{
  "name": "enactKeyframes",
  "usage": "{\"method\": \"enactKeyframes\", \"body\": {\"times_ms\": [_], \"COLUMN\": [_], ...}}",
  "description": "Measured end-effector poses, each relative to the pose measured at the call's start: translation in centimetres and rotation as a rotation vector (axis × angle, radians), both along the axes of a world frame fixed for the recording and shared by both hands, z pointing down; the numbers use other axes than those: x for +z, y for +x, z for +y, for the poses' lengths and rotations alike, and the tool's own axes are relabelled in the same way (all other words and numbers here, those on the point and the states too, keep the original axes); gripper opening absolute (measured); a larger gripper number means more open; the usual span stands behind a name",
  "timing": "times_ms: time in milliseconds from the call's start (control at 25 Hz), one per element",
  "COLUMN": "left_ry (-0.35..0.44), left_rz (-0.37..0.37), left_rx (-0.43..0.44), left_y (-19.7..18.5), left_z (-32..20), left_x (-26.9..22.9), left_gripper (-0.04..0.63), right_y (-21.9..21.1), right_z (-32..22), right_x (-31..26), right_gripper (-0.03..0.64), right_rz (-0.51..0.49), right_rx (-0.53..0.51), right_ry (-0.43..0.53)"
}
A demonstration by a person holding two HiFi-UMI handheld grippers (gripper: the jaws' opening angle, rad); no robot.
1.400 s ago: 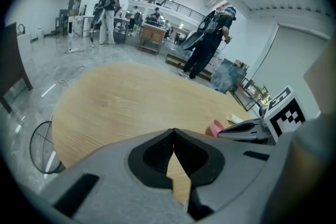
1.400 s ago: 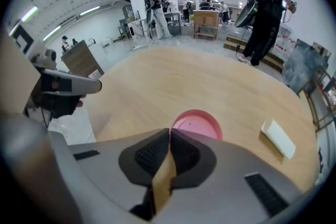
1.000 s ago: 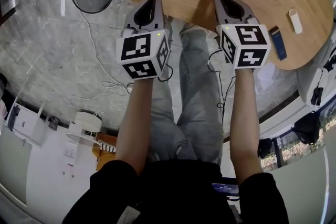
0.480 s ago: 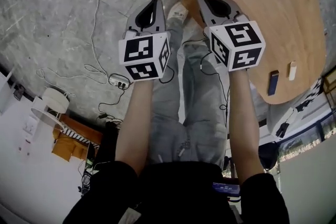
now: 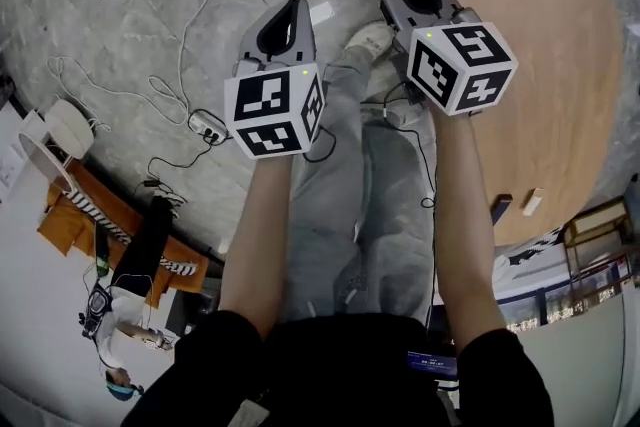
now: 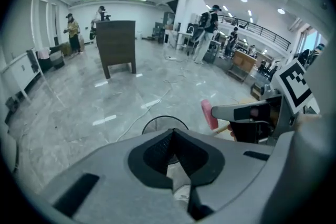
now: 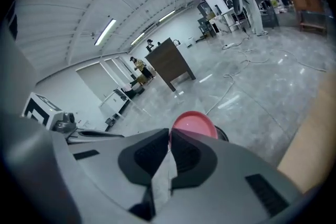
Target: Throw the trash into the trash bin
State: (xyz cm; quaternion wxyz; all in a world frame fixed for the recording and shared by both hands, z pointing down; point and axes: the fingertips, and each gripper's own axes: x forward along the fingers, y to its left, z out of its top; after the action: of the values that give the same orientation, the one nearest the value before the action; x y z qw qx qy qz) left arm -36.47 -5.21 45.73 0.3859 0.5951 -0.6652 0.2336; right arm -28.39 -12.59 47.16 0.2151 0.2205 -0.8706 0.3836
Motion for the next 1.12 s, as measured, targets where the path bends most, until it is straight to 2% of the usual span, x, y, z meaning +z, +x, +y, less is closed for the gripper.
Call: {"method": "enactKeyframes", "body": {"times_ms": [120,200,280,400,640,840,1120], "left_ry": [-0.001,-0.011,-0.024,-0.030,-0.024,-0.023,0.002], "left_rz": [0.011,0.016,0.025,0.039,0.066,0.078,0.086], "left_rx": [-0.055,-0.058,-0.043,-0.007,0.156,0.313,0.525], "left_y": [-1.6,-1.7,-1.1,0.0,4.9,10.2,17.6], "left_z": [1.2,1.7,2.0,1.6,-0.3,-1.3,-2.0], "left_x": [-0.2,0.1,0.5,0.9,0.5,0.1,-1.5], "left_gripper": [0.006,0.006,0.006,0.006,0.006,0.006,0.006], "right_y": [-2.9,-3.6,-3.2,-1.2,5.9,12.8,20.2], "right_z": [0.5,1.2,2.0,2.8,2.9,2.9,4.9], "right_x": [1.1,1.7,2.0,2.1,1.2,0.0,-1.5], "right_gripper": [0.026,0.086,0.086,0.047,0.020,0.018,0.017], "right_rz": [0.024,0.040,0.046,0.041,-0.048,-0.050,-0.049], "right_rx": [-0.051,-0.075,-0.076,-0.038,0.165,0.338,0.542], "right_ry": [0.036,0.037,0.019,-0.007,-0.067,-0.039,-0.015]}}
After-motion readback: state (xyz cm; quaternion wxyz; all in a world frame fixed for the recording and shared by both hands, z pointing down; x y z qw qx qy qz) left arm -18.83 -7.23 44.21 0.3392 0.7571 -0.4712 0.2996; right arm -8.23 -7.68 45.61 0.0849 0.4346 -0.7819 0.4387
